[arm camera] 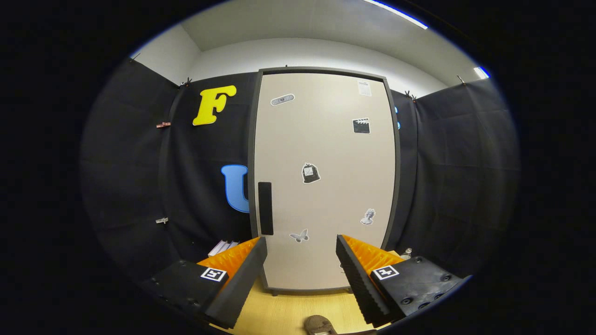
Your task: Open the shoe cabinet door, grab the shoes and put them into the shoe cabinet, then close the shoe cabinet door.
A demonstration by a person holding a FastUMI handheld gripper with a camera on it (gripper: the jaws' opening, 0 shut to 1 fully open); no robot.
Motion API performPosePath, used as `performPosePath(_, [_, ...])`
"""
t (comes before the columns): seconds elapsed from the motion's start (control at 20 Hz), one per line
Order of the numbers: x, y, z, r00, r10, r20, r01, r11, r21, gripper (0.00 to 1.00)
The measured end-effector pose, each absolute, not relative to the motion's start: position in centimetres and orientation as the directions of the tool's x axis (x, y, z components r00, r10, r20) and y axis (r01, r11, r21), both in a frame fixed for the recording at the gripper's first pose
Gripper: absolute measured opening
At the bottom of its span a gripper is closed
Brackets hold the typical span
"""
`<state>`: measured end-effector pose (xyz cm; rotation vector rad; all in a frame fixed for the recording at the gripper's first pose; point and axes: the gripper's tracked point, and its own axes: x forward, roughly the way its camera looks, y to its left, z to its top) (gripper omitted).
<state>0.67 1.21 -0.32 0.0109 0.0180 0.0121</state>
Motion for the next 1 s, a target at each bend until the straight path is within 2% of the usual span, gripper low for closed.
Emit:
performPosePath(0.55, [8.2, 6.8, -0.5, 0.994, 0.101, -0.037, -0.099, 0.994, 0.055, 0.98])
performPosePath(1.0, [15.5, 7.9, -1.3, 0.997, 0.075, -0.026, -0.073, 0.996, 0.047, 0.98])
